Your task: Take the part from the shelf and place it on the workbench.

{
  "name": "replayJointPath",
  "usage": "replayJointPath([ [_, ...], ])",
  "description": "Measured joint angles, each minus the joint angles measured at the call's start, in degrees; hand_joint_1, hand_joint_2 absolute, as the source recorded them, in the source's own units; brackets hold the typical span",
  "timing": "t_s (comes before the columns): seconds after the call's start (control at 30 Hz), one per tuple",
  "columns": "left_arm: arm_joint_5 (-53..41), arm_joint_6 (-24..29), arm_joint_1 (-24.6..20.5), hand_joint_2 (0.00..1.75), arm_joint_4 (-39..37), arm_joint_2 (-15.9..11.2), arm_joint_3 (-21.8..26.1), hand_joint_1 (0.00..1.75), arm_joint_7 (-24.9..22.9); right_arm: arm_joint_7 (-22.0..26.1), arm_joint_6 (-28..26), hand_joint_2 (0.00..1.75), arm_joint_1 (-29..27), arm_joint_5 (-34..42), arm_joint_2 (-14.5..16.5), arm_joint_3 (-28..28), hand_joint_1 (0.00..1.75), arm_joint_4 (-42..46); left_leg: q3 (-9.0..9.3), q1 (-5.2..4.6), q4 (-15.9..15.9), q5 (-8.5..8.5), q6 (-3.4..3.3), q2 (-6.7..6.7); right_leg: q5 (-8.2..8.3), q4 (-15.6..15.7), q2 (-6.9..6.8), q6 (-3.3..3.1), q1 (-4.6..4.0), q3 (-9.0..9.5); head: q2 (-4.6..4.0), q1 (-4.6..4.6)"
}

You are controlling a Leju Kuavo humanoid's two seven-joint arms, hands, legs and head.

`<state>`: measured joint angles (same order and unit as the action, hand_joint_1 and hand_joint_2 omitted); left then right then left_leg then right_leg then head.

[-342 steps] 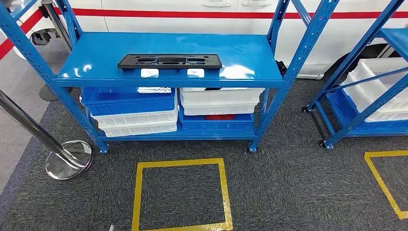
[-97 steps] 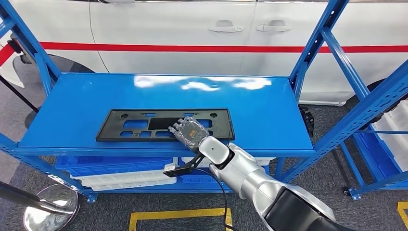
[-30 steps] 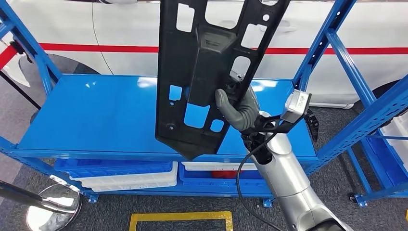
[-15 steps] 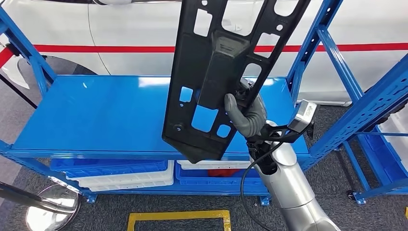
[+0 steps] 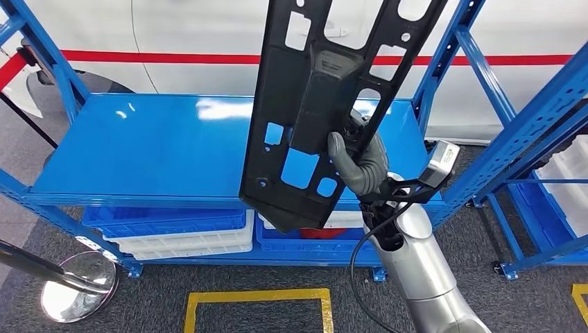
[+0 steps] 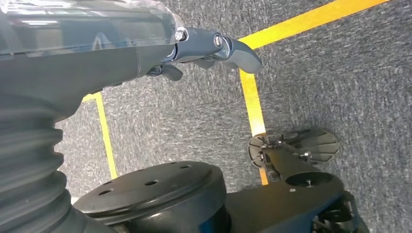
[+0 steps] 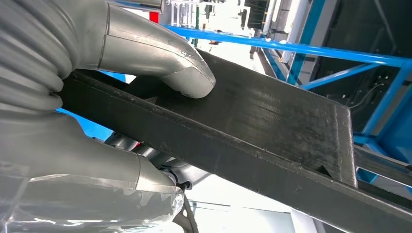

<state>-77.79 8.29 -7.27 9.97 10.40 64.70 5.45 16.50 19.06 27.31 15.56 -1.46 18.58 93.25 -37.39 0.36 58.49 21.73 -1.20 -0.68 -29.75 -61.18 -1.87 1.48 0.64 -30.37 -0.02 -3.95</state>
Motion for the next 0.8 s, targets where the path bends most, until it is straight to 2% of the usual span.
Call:
replayJointPath([
  [0.03, 0.0, 0.0, 0.0, 1.75, 0.0, 0.0, 0.0, 0.0, 0.0, 0.0, 0.0, 1.75, 0.1, 0.0, 0.0, 0.0, 1.75, 0.0, -0.06, -0.01, -0.1, -0.39, 0.35, -0.2, 0.13, 2.4, -0.36, -0.41, -0.25, 1.35, 0.0, 0.01],
  [0.07, -0.1, 0.0, 0.0, 1.75, 0.0, 0.0, 0.0, 0.0, 0.0, 0.0, 0.0, 1.75, 0.2, 0.1, 0.0, 0.0, 1.75, 0.1, -0.09, 0.03, -0.2, -0.82, 0.72, -0.47, 0.13, 3.4, -0.35, -0.89, -0.56, 1.63, 0.0, 0.01],
  [0.13, -0.1, 0.0, 0.1, 1.75, 0.0, 0.1, 0.0, 0.0, 0.1, -0.1, 0.0, 1.75, 0.2, 0.1, 0.0, -0.1, 1.75, 0.1, -0.27, 0.24, -0.5, -1.39, 1.46, -0.96, 1.31, 3.8, 0.41, -1.89, -0.68, 0.89, 0.0, 0.03],
  [0.17, -0.2, 0.0, 0.1, 1.75, 0.0, 0.1, 0.0, 0.0, 0.1, -0.1, 0.0, 1.75, 0.2, 0.1, 0.0, -0.1, 1.75, 0.2, -0.68, 0.31, 0.0, -0.59, 1.74, -0.95, 1.99, 4.1, 0.72, -2.42, -0.65, 0.38, 0.0, 0.03],
  [0.2, -0.2, 0.0, 0.1, 1.75, 0.0, 0.1, 0.0, 0.0, 0.1, -0.1, 0.0, 1.75, 0.1, 0.1, 0.0, -0.1, 1.75, 0.2, -1.28, 0.33, 1.4, 1.28, 1.93, -0.76, 2.78, 4.3, 0.99, -2.92, -0.55, -0.23, 0.0, 0.03],
  [0.23, -0.2, 0.0, 0.1, 1.75, 0.0, 0.1, 0.0, 0.0, 0.1, -0.1, 0.0, 1.75, 0.1, 0.1, 0.0, -0.1, 1.75, 0.3, -2.09, 0.36, 4.0, 4.07, 2.01, -0.43, 3.54, 4.4, 1.24, -3.32, -0.53, -0.95, 0.0, 0.03],
  [0.27, -0.2, 0.0, 0.0, 1.75, 0.0, 0.1, 0.0, 0.0, 0.0, -0.1, 0.0, 1.75, -0.1, 0.1, 0.1, -0.1, 1.75, 0.3, -3.02, 0.34, 7.7, 7.21, 2.06, -0.13, 4.23, 4.4, 1.53, -3.62, -0.63, -1.81, 0.0, 0.03],
  [0.3, -0.2, 0.0, 0.0, 1.75, 0.0, 0.1, 0.0, 0.0, 0.0, -0.1, 0.0, 1.75, -0.2, 0.1, 0.1, -0.1, 1.75, 0.4, -3.75, 0.33, 11.6, 9.64, 2.1, 0.05, 4.89, 4.4, 1.75, -3.78, -0.76, -2.66, 0.0, 0.02],
  [0.33, -0.3, 0.0, 0.0, 1.75, 0.0, 0.1, 0.0, 0.0, 0.0, -0.1, 0.0, 1.75, -0.4, 0.1, 0.1, -0.1, 1.75, 0.4, -4.02, 0.32, 14.9, 10.83, 2.1, 0.15, 5.54, 4.3, 1.96, -3.86, -0.91, -3.55, 0.0, 0.02],
  [0.37, -0.3, 0.0, 0.0, 1.75, 0.0, 0.1, 0.0, 0.0, 0.0, -0.1, 0.0, 1.75, -0.6, 0.1, 0.1, -0.1, 1.75, 0.5, -3.54, 0.3, 16.5, 10.75, 2.04, 0.19, 6.16, 4.1, 2.15, -3.88, -1.05, -4.44, 0.0, 0.02],
  [0.4, -0.4, 0.0, -0.1, 1.75, 0.0, 0.1, 0.0, 0.0, -0.1, -0.1, 0.0, 1.75, -0.8, 0.1, 0.1, -0.2, 1.75, 0.5, -2.08, 0.26, 15.8, 9.63, 1.9, 0.21, 6.73, 4.0, 2.31, -3.83, -1.14, -5.29, 0.0, 0.02],
  [0.43, -0.5, 0.0, -0.1, 1.75, 0.0, 0.1, 0.0, 0.0, -0.1, -0.1, -0.1, 1.75, -1.0, 0.0, 0.1, -0.3, 1.75, 0.6, 0.32, 0.2, 13.3, 8.2, 1.68, 0.24, 7.26, 3.8, 2.47, -3.72, -1.19, -6.09, 0.0, 0.02],
  [0.47, -0.6, 0.0, -0.1, 1.75, 0.0, 0.1, 0.0, 0.0, -0.1, -0.1, -0.1, 1.75, -1.1, 0.0, 0.1, -0.4, 1.75, 0.8, 3.48, 0.06, 9.2, 7.48, 1.39, 0.34, 7.75, 3.6, 2.57, -3.57, -1.23, -6.78, 0.0, 0.02],
  [0.5, -0.7, 0.0, -0.2, 1.75, 0.0, 0.1, 0.0, 0.0, -0.1, -0.1, -0.1, 1.75, -1.1, 0.0, 0.1, -0.5, 1.75, 1.0, 6.55, -0.08, 4.7, 7.46, 1.13, 0.44, 8.21, 3.4, 2.63, -3.36, -1.28, -7.34, 0.0, 0.02],
  [0.53, -0.8, -0.1, -0.2, 1.75, 0.0, 0.1, 0.0, 0.0, -0.1, -0.1, 0.0, 1.75, -1.1, 0.0, 0.1, -0.7, 1.75, 1.2, 8.67, -0.25, 1.3, 7.69, 0.91, 0.53, 8.71, 3.3, 2.62, -3.09, -1.27, -7.68, 0.0, 0.02],
  [0.57, -0.8, -0.1, -0.2, 1.75, 0.1, 0.1, 0.0, 0.0, -0.1, 0.0, 0.0, 1.75, -1.1, 0.0, 0.1, -0.8, 1.75, 1.4, 9.88, -0.44, -0.8, 8.13, 0.72, 0.61, 9.2, 3.3, 2.6, -2.78, -1.22, -7.89, 0.0, 0.02],
  [0.63, -0.8, -0.1, -0.3, 1.75, 0.1, 0.1, 0.0, 0.0, -0.1, 0.0, 0.0, 1.75, -1.2, -0.1, 0.1, -1.0, 1.75, 1.5, 9.66, -0.47, -1.7, 7.43, 0.26, 0.49, 10.15, 3.5, 2.6, -2.13, -1.1, -8.08, 0.0, 0.01],
  [0.67, -0.8, -0.1, -0.3, 1.75, 0.1, 0.1, 0.0, 0.0, -0.1, 0.0, 0.0, 1.75, -1.2, -0.1, 0.1, -1.1, 1.75, 1.6, 9.34, -0.38, -2.0, 6.79, -0.12, 0.32, 9.68, 3.2, 2.61, -1.83, -1.04, -8.44, 0.0, 0.01],
  [0.7, -0.8, -0.2, -0.4, 1.75, 0.1, 0.1, 0.0, 0.0, -0.1, 0.0, 0.0, 1.75, -1.2, -0.1, 0.1, -1.3, 1.75, 1.7, 8.76, -0.24, -2.2, 5.94, -0.52, 0.14, 8.06, 2.1, 2.59, -1.54, -0.95, -9.04, 0.0, 0.02],
  [0.73, -0.9, -0.2, -0.5, 1.75, 0.1, 0.2, 0.0, 0.0, -0.1, 0.0, 0.0, 1.75, -1.2, -0.2, 0.1, -1.4, 1.75, 1.8, 8.04, -0.11, -2.4, 5.06, -0.82, -0.05, 5.46, -0.2, 2.54, -1.24, -0.79, -9.89, 0.0, 0.02],
  [0.8, -1.0, -0.2, -0.6, 1.75, 0.1, 0.1, 0.0, 0.0, -0.2, 0.0, 0.0, 1.75, -1.3, -0.4, 0.1, -1.5, 1.75, 1.9, 6.3, -0.22, -2.3, 3.59, -1.01, -0.28, -0.38, -7.5, 2.41, -0.59, -0.24, -11.75, 0.0, 0.02],
])
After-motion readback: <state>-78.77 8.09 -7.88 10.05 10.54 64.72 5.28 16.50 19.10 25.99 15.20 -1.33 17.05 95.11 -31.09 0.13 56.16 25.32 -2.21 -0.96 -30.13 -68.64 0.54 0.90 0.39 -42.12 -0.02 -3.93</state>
